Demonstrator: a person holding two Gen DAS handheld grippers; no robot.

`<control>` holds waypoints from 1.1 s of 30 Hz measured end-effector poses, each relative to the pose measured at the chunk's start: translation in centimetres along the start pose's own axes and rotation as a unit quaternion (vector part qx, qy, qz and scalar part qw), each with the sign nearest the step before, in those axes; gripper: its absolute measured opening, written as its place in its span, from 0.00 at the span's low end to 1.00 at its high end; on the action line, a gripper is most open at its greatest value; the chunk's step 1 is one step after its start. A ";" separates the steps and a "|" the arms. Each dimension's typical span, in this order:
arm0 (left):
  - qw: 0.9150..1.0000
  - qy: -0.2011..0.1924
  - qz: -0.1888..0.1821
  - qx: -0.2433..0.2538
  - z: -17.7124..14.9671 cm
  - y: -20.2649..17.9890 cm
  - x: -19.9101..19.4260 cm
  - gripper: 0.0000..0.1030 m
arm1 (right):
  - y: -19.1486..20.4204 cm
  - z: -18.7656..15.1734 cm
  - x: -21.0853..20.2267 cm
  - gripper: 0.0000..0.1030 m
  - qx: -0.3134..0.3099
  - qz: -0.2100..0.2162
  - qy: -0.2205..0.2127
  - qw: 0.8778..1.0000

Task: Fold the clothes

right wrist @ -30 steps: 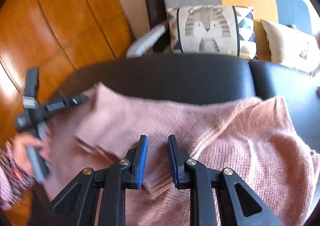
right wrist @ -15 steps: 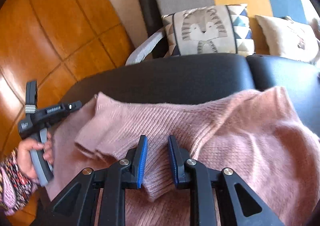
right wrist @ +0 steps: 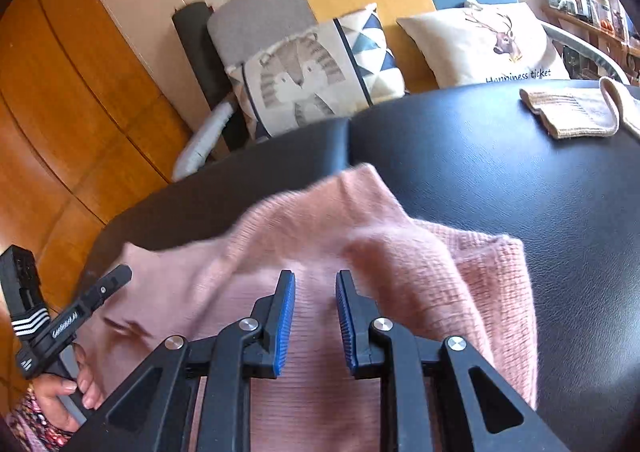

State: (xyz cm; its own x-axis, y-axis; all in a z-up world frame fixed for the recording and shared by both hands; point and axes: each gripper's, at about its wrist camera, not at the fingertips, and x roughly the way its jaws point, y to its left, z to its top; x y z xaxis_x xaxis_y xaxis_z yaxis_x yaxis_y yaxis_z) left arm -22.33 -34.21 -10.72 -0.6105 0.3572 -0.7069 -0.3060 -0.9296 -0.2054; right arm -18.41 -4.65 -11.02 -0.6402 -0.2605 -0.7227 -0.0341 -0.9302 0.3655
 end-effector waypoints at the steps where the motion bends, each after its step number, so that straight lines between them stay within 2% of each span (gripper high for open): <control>1: 1.000 -0.002 -0.009 -0.010 -0.1 0.4 0.1 0.25 | -0.4 0.0 0.1 0.19 0.002 0.000 0.003 1.000; 6: 0.999 -0.007 -0.028 -0.029 0.1 1.5 0.1 0.25 | -1.8 0.1 -0.1 0.19 0.017 0.008 0.012 1.000; 11: 0.999 -0.009 -0.022 -0.024 0.1 0.9 0.0 0.25 | -2.1 -0.3 -5.3 0.24 0.033 0.029 -0.017 0.999; 14: 0.999 -0.004 -0.026 -0.028 0.4 1.0 -0.3 0.26 | -3.3 -0.8 -7.9 0.25 0.059 0.026 -0.023 0.998; 16: 1.000 -0.007 -0.004 -0.023 0.7 0.7 -0.8 0.26 | -4.3 -1.2 -9.4 0.25 0.079 0.023 -0.024 0.996; 18: 0.999 -0.020 0.020 -0.018 0.6 0.1 -1.8 0.26 | -2.7 -1.3 -9.9 0.25 0.050 0.027 -0.028 0.998; 20: 1.000 -0.021 0.015 -0.015 0.3 -0.3 -2.5 0.26 | -0.1 -1.4 -9.9 0.25 0.003 0.035 -0.033 0.999; 22: 0.999 -0.027 0.014 -0.013 -0.1 -0.8 -3.2 0.26 | 3.0 -1.2 -8.9 0.25 -0.040 0.050 -0.036 0.997; 25: 1.000 -0.025 0.014 -0.003 -0.8 -1.4 -3.2 0.42 | 7.8 -0.4 -5.7 0.23 -0.078 0.081 -0.016 0.994; 27: 1.000 -0.019 0.020 0.011 -1.5 -1.6 -2.6 0.42 | 9.9 -0.3 -3.2 0.23 -0.087 0.071 0.007 0.994; 29: 0.999 -0.030 0.024 0.022 -2.2 -1.6 -2.7 0.45 | 11.6 -0.3 -0.5 0.24 -0.090 0.049 0.034 0.994; 33: 0.998 -0.029 0.044 0.036 -2.4 -2.2 -2.3 0.48 | 9.8 -1.2 1.0 0.26 -0.001 0.045 0.044 0.998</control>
State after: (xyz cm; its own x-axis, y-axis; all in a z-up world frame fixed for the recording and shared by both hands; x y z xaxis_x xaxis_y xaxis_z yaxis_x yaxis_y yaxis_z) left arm -18.48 -33.24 -10.25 -0.6777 0.2817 -0.6793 -0.3001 -0.9492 -0.0943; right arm -18.43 -14.31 -8.92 -0.5700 -0.3655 -0.7359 0.0219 -0.9021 0.4310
